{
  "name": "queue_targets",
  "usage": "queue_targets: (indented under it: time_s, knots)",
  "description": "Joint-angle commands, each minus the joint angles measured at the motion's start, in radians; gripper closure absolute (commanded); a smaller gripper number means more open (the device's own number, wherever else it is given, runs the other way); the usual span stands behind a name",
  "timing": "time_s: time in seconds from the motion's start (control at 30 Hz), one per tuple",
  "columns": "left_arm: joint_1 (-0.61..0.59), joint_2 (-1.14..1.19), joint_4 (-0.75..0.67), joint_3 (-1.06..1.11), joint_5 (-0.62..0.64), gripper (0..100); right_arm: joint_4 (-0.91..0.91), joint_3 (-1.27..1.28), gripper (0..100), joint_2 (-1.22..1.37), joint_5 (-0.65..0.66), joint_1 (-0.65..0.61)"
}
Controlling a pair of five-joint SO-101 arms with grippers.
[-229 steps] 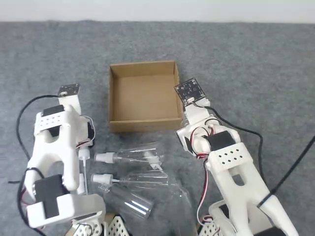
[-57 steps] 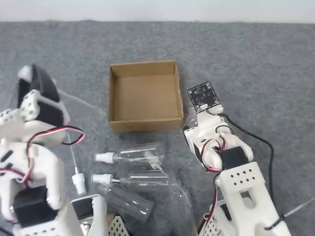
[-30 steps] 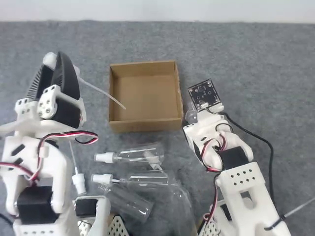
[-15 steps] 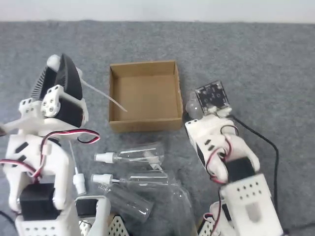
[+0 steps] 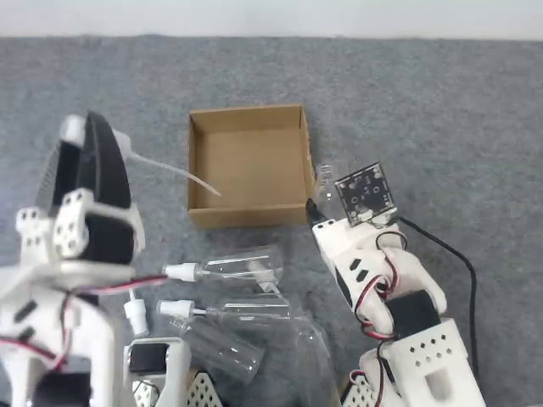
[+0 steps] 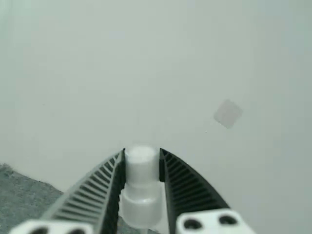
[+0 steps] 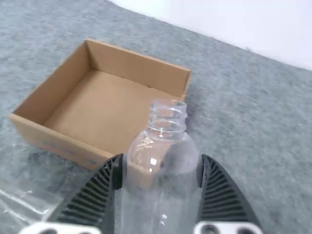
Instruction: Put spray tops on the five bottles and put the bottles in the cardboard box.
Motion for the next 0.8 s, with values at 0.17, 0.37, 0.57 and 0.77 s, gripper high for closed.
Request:
queue_targets:
  time_s: [0.17, 0.37, 0.57, 0.77]
  knots:
    - [0.006, -0.144, -0.123, 0.147, 0.012, 99, -0.018, -0.003, 91.6, -0.031, -0.009, -0.076]
    - [0.006, -0.190, -0.120, 0.185, 0.012, 99, -0.022, 0.012, 91.6, -0.031, -0.003, -0.120]
    - [0.006, -0.261, -0.118, 0.225, 0.011, 99, -0.019, 0.025, 91.6, -0.031, 0.064, -0.179]
    - [0.006, -0.292, -0.121, 0.255, 0.011, 99, -0.016, 0.025, 91.6, -0.031, 0.068, -0.219]
